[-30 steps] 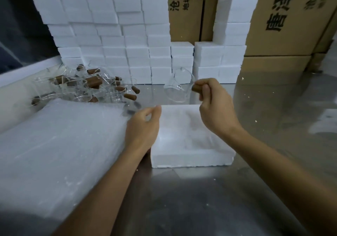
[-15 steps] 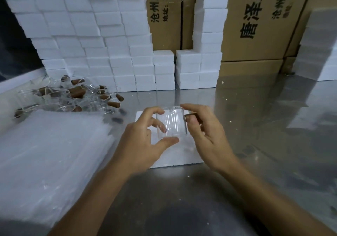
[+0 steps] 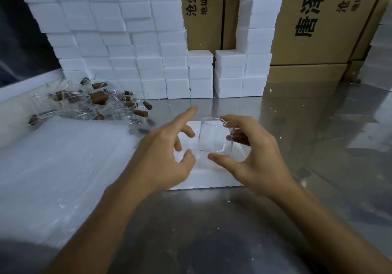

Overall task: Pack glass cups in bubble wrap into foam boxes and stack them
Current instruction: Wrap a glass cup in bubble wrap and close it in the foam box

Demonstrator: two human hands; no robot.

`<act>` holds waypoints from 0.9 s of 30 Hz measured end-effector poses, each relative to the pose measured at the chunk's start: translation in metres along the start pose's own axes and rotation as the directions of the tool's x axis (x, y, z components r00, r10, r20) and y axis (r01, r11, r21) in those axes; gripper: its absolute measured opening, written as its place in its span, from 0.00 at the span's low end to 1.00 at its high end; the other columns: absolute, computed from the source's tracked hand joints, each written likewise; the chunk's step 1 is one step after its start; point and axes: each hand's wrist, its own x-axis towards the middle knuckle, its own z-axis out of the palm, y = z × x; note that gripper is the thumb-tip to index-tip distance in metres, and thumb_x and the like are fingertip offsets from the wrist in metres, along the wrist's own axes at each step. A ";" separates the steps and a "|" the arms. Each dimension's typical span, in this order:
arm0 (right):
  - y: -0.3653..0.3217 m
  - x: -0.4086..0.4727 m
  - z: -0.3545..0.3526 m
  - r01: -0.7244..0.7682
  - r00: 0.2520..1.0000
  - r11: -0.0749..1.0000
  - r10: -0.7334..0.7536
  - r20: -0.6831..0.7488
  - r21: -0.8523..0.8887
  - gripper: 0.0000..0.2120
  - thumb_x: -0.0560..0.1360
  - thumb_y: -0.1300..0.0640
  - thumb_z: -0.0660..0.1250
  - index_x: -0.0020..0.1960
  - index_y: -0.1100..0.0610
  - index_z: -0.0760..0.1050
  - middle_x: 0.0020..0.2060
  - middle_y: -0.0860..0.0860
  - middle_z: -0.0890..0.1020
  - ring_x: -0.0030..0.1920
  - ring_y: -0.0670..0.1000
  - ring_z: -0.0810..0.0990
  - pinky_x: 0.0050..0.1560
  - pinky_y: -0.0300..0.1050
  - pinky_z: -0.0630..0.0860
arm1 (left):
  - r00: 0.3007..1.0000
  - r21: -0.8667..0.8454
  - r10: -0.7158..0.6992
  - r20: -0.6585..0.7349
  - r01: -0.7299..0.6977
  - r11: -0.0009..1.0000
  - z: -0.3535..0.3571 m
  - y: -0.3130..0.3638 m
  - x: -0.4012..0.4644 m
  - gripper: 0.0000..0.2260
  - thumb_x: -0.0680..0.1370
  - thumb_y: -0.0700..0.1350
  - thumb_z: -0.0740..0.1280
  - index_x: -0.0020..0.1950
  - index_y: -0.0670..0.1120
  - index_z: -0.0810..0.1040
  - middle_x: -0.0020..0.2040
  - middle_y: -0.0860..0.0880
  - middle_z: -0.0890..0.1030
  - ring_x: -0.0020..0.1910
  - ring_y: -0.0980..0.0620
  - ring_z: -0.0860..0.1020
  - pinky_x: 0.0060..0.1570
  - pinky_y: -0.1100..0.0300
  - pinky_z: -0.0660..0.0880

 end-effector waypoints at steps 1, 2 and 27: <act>0.000 0.000 0.001 -0.001 1.000 1.000 0.002 -0.017 0.005 0.31 0.67 0.53 0.81 0.67 0.51 0.73 0.57 0.47 0.78 0.54 0.45 0.80 0.59 0.39 0.77 | 0.996 0.064 -0.011 -0.092 0.016 0.998 -0.005 0.000 0.001 0.30 0.73 0.46 0.70 0.75 0.55 0.67 0.52 0.58 0.80 0.40 0.56 0.76 0.49 0.55 0.78; 0.000 -0.001 0.001 -0.003 1.000 1.000 0.003 -0.028 0.010 0.31 0.67 0.54 0.81 0.67 0.52 0.73 0.57 0.47 0.78 0.54 0.45 0.79 0.59 0.38 0.77 | 0.979 0.132 -0.021 -0.205 0.049 0.990 -0.010 0.000 0.003 0.25 0.74 0.44 0.69 0.71 0.51 0.73 0.50 0.55 0.81 0.39 0.54 0.76 0.51 0.49 0.78; -0.004 0.000 0.001 -0.121 0.976 0.987 0.138 -0.168 0.107 0.22 0.65 0.56 0.82 0.53 0.53 0.73 0.48 0.50 0.78 0.44 0.39 0.77 0.44 0.26 0.72 | 0.876 0.307 -0.040 -0.480 0.211 0.928 -0.035 -0.023 0.007 0.04 0.79 0.35 0.65 0.51 0.38 0.79 0.51 0.39 0.76 0.42 0.42 0.75 0.42 0.54 0.68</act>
